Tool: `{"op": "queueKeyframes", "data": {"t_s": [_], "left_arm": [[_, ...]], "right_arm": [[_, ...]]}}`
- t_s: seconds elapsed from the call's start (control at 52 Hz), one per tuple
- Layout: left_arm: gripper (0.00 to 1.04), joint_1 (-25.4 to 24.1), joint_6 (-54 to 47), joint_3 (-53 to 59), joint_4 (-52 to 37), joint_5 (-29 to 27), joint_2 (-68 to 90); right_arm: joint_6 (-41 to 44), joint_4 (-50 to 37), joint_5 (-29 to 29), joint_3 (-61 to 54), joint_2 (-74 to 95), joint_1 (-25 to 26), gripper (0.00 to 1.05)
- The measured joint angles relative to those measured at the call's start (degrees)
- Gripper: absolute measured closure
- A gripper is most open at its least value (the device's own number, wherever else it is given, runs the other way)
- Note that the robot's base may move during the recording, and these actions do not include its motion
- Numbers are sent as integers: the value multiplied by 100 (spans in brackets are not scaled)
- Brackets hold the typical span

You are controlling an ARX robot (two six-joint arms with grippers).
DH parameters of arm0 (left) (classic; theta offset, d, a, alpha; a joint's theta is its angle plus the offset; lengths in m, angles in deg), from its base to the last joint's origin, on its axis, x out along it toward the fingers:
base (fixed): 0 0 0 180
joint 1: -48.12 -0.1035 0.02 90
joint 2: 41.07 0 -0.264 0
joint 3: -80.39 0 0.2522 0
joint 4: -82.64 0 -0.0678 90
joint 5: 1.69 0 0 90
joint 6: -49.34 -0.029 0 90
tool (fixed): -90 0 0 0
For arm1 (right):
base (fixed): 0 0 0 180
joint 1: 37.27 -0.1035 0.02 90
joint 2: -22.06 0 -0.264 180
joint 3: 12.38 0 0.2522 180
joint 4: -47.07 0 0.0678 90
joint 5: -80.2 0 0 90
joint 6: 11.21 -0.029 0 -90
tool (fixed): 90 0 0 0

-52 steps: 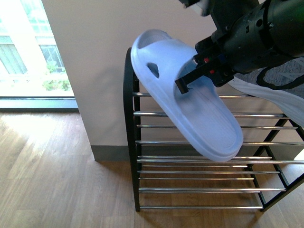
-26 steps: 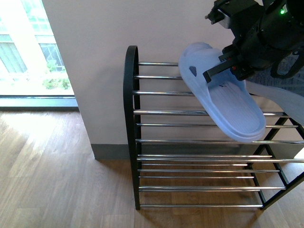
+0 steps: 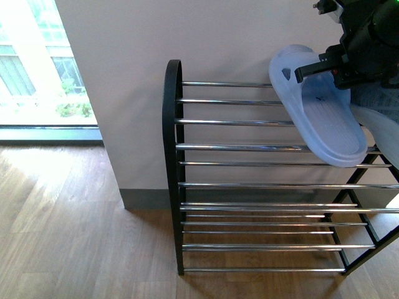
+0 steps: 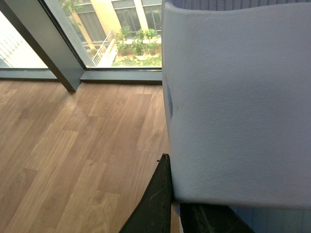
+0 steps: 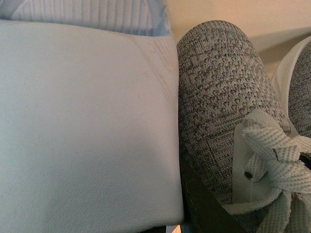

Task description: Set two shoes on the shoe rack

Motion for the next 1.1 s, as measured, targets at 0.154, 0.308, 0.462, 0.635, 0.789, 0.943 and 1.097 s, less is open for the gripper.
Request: {"op": "queueKeyframes", "data": {"t_s": [0.154, 0.308, 0.462, 0.635, 0.789, 0.943, 1.097], "left_arm": [[103, 0, 0, 0, 0, 0, 0], [103, 0, -2, 0, 0, 0, 0], [103, 0, -2, 0, 0, 0, 0], [103, 0, -2, 0, 0, 0, 0], [103, 0, -2, 0, 0, 0, 0], [103, 0, 0, 0, 0, -2, 0], [103, 0, -2, 0, 0, 0, 0]], "right_arm": [[13, -107, 44, -79, 2, -46, 94], [7, -199, 227, -129, -59, -142, 64], [24, -396, 540, -413, -444, -260, 39], [24, -595, 1014, -800, -1003, -262, 13], [-7, -807, 1554, -1331, -1596, -155, 10], [-179, -1281, 2223, -2107, -2496, 48, 9], [-520, -2127, 3110, -3088, -3731, 396, 9]]}}
